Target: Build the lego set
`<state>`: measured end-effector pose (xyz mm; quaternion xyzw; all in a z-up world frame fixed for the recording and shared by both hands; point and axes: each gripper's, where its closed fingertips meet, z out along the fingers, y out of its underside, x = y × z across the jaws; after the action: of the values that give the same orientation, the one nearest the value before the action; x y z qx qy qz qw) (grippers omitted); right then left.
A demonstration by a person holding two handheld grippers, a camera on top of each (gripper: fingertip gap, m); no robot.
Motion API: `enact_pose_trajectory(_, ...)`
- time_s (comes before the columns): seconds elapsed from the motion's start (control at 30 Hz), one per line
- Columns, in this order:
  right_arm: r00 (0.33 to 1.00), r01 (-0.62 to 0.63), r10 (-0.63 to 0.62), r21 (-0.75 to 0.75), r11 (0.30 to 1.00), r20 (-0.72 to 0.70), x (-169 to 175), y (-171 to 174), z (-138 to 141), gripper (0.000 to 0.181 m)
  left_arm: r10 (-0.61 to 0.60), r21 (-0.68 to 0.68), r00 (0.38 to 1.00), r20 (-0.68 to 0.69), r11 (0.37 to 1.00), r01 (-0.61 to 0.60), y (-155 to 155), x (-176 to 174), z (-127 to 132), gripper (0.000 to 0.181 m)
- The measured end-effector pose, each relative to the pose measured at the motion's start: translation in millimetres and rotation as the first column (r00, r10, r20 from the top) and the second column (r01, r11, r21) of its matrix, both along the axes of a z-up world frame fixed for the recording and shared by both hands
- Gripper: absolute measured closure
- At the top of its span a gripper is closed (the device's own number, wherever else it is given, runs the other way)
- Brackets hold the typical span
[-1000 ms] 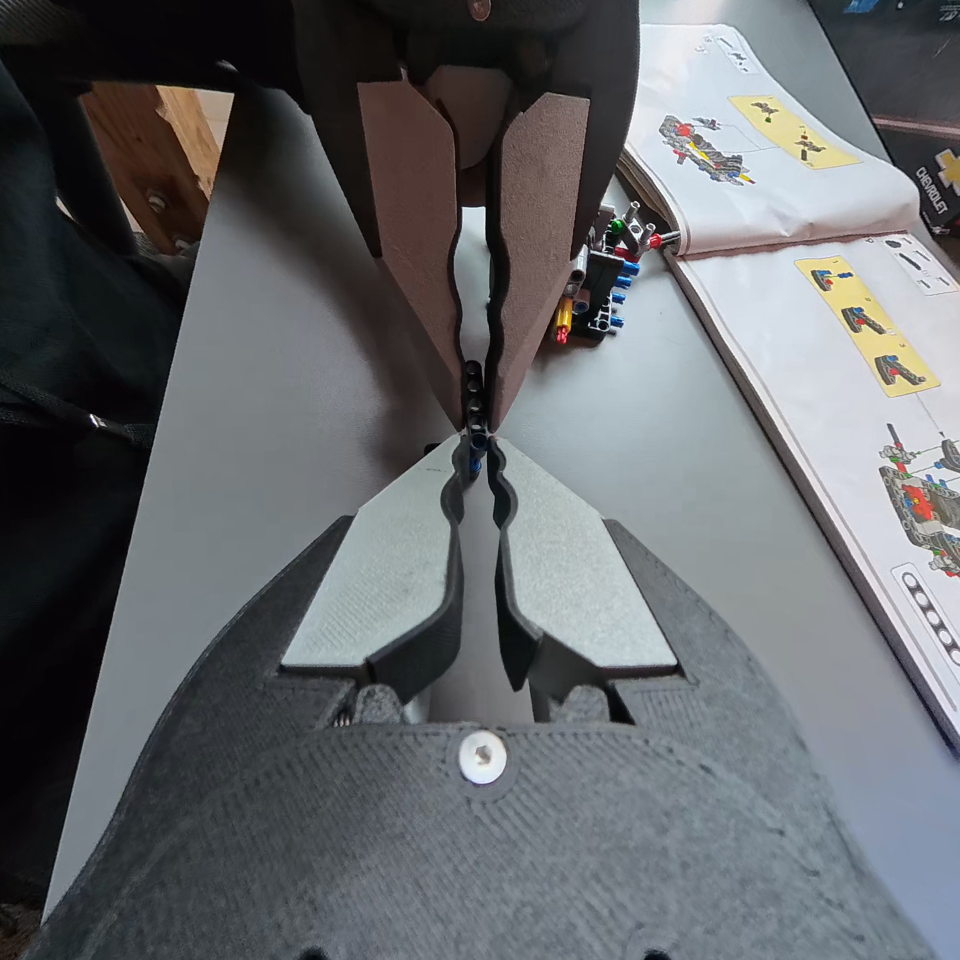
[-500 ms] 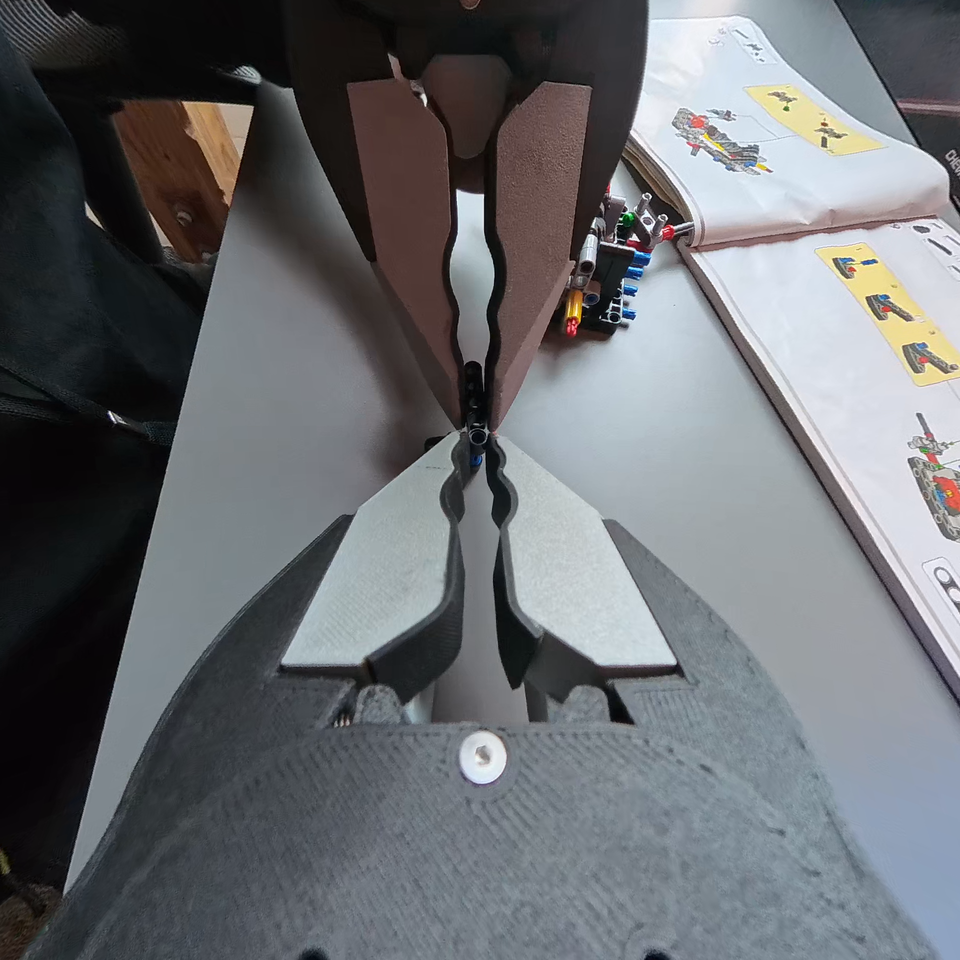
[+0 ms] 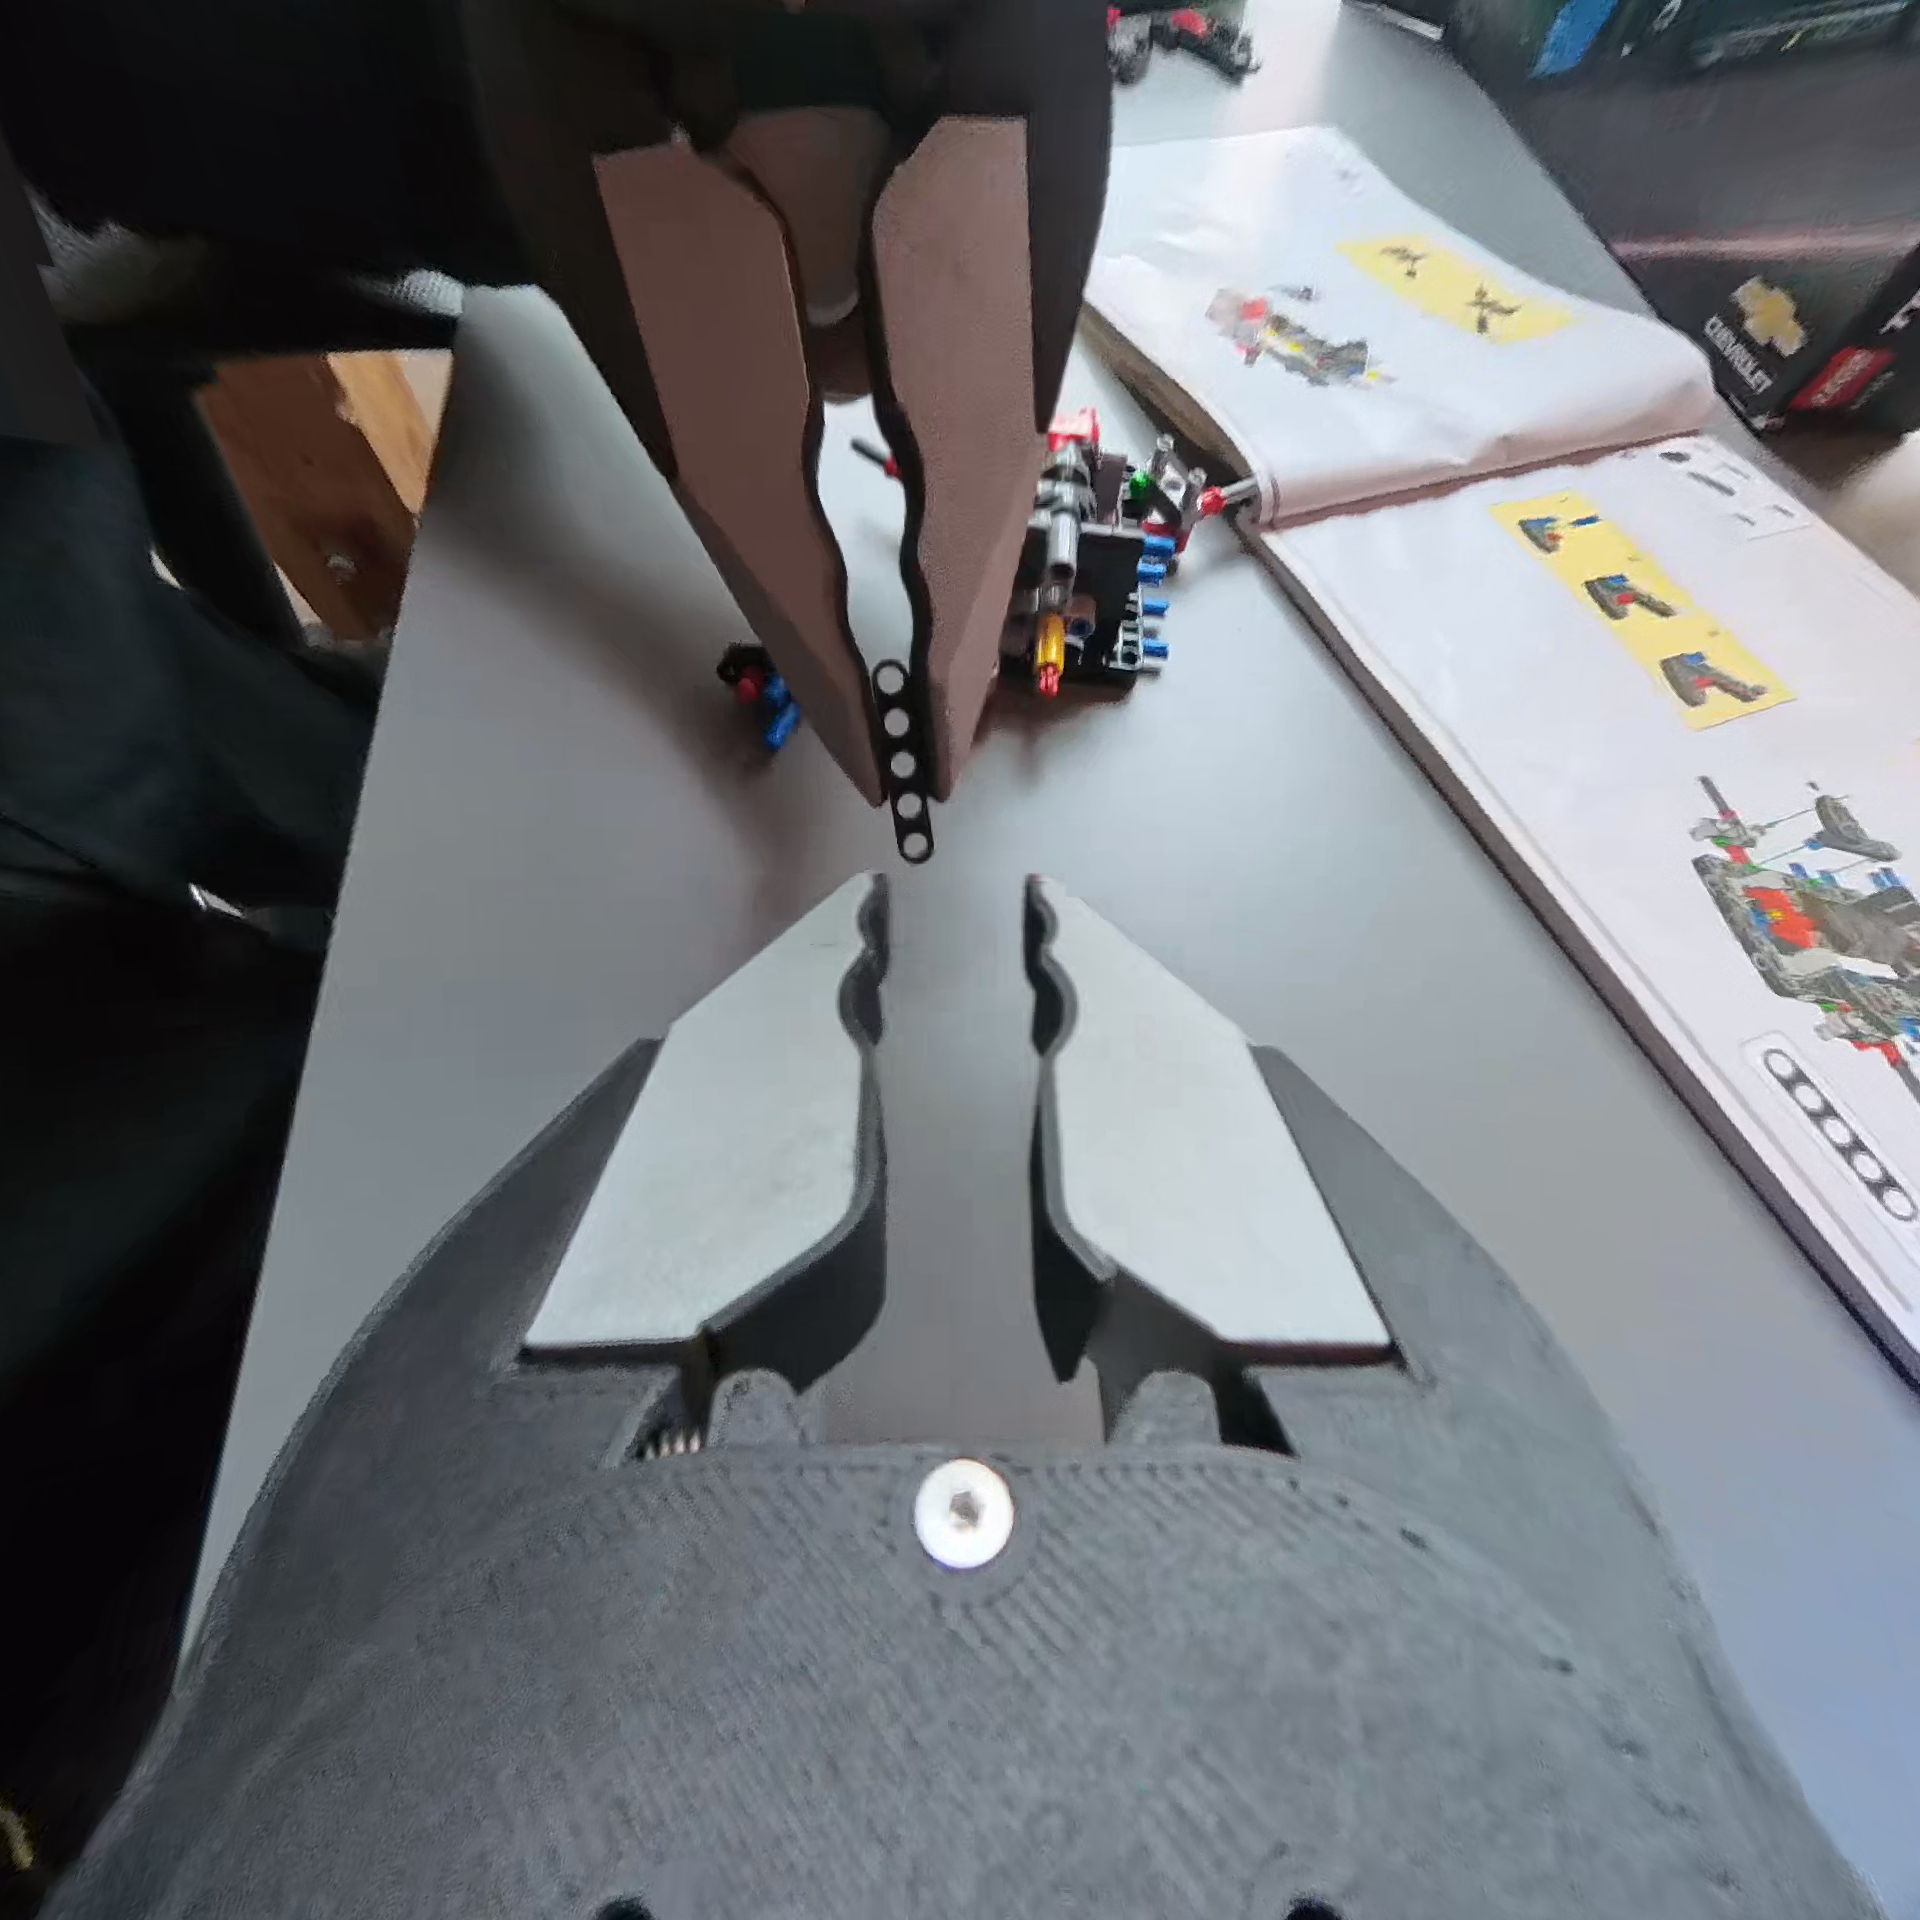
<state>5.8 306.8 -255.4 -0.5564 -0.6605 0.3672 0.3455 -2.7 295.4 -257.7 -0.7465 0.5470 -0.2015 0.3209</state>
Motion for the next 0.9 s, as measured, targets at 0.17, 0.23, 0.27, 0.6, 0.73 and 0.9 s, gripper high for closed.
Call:
enact_pose_trajectory(0.17, 0.998, -0.053, 0.051, 0.036, 0.998, 0.036, -12, -16, -2, 0.157, 0.004, 0.015, 1.0, -0.028, 1.0, -0.003, -4, -3, 0, 0.177)
enact_pose_trajectory(0.23, 0.996, -0.059, 0.054, 0.065, 0.996, 0.065, -16, -20, -8, 0.162, -0.01, 0.016, 0.999, -0.032, 1.0, 0.01, -8, -1, 2, 0.177)
enact_pose_trajectory(0.27, 0.996, -0.056, 0.051, 0.075, 0.996, 0.072, -18, -22, -10, 0.171, -0.016, 0.018, 0.999, -0.031, 1.0, 0.016, -10, 0, 2, 0.177)
enact_pose_trajectory(0.6, 0.993, -0.013, 0.008, 0.046, 0.999, 0.116, -6, -20, -18, 0.177, 0.094, -0.013, 0.991, -0.09, 0.995, -0.096, -33, -32, -4, 0.161)
enact_pose_trajectory(0.73, 0.991, -0.005, 0.005, -0.002, 1.0, 0.134, -2, -18, -22, 0.177, 0.094, -0.02, 0.986, -0.14, 0.995, -0.098, -50, -49, -13, 0.158)
enact_pose_trajectory(0.9, 0.985, -0.024, 0.025, -0.005, 1.0, 0.171, 0, -21, -28, 0.177, 0.09, 0.013, 0.977, -0.191, 0.996, -0.09, -51, -52, -21, 0.163)
